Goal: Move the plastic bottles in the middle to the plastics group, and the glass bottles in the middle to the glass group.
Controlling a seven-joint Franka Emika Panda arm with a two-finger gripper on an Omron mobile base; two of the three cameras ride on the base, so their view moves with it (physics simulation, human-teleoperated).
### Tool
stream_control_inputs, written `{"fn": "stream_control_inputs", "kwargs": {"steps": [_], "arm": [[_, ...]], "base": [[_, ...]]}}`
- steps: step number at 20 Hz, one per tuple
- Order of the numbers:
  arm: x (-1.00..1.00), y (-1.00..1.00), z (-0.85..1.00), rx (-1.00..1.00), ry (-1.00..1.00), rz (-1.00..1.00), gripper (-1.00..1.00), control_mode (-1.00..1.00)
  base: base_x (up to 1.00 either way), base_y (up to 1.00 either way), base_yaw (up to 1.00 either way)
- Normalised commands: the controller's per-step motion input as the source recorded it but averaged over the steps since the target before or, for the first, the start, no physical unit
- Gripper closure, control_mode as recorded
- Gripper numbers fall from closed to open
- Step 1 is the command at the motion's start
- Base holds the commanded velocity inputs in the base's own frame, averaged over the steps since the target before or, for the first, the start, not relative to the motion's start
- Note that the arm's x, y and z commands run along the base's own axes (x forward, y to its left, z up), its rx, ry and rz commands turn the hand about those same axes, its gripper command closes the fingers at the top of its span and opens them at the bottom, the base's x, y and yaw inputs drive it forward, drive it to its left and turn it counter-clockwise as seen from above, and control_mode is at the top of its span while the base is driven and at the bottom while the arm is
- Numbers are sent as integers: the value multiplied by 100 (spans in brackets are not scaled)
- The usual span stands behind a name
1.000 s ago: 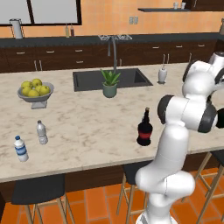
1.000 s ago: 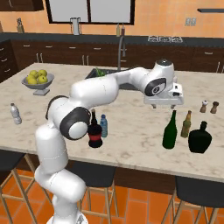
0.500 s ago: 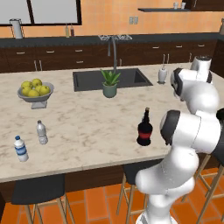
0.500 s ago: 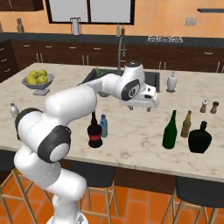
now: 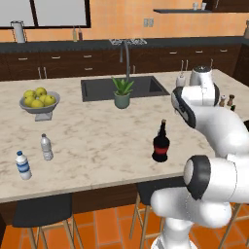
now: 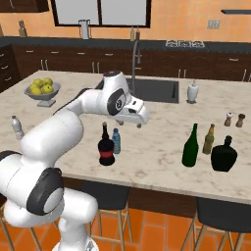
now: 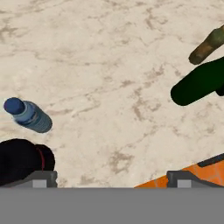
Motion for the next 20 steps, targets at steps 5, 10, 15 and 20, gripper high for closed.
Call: {"fn": "stream_control_inputs", "kwargs": {"steps": [5, 10, 15, 20], "arm": [[-36, 77, 15, 1, 1, 0, -100, -100], [-38, 63, 19, 6, 0, 2, -100, -100], [-30, 49, 15, 10, 0, 6, -100, -100], [14, 37, -1, 2, 0, 19, -100, -100]], "base": [[0, 0, 0], [0, 0, 0], [0, 0, 0], [0, 0, 0]]}}
